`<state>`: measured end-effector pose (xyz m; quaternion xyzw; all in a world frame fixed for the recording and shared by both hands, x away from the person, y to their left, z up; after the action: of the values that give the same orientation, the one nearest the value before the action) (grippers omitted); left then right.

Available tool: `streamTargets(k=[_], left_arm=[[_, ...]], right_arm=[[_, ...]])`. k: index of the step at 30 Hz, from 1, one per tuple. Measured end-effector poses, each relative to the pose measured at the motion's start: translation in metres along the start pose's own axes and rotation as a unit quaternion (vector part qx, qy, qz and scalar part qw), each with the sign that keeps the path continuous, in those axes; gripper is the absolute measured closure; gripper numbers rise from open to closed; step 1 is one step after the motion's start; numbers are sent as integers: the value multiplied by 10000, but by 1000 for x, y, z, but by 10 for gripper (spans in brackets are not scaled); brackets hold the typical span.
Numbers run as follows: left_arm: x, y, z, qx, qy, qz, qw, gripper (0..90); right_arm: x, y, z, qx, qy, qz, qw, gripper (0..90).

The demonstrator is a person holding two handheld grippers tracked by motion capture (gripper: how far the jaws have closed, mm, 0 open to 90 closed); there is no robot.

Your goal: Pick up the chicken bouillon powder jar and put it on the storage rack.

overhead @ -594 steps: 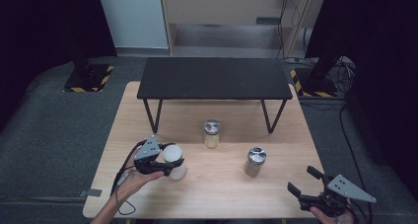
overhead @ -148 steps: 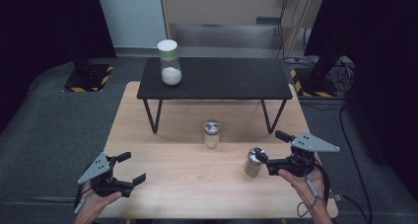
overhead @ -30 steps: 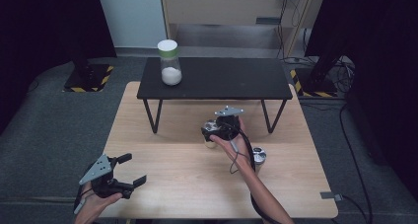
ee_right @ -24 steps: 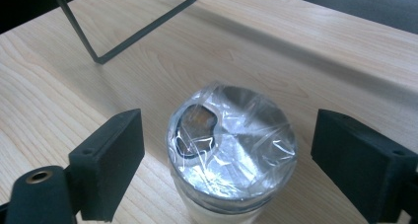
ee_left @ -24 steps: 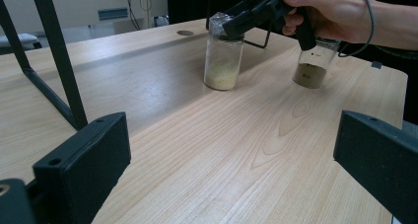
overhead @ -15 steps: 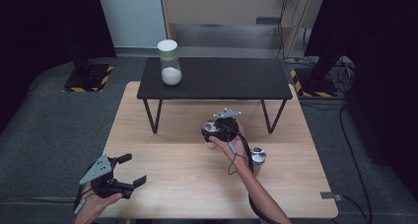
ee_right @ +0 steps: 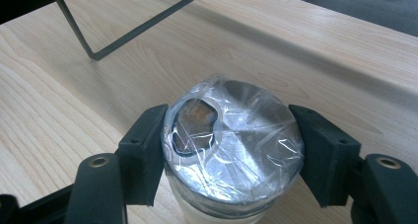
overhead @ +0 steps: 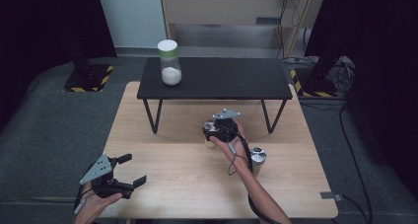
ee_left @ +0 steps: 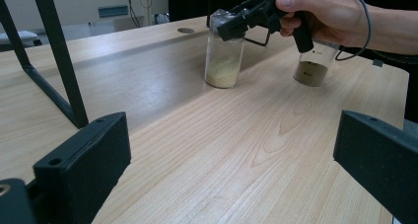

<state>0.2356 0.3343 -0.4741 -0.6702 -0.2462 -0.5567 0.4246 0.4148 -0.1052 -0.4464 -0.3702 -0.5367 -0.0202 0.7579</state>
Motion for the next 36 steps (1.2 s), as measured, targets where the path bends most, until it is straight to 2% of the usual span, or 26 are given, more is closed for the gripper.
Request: streamTargets(k=[10, 19, 26, 36], left_arm=[[0, 0, 0, -10, 6, -3, 10000, 0], [0, 0, 0, -16, 8, -3, 10000, 0], [0, 0, 0, -18, 12, -8, 10000, 0], [0, 0, -1, -41, 26, 8, 10000, 0]], right_arm=[[3, -2, 1, 59, 12, 104, 9999, 353], [8, -4, 4, 153, -121, 241, 9995, 353], [17, -13, 9, 309, -206, 272, 9989, 353], [31, -31, 10, 477, -446, 342, 9973, 353]])
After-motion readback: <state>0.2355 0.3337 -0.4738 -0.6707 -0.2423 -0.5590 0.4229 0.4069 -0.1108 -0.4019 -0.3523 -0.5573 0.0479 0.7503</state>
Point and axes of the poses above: each handheld gripper's, and its own axes: y roughly forward along the jaws, x roughly out of its top, z roughly to its left, the point moved 8 cm from there along y, roughly forward along the jaws, and after that the axes turned 15 degrees about x, right-handed, at the moved point
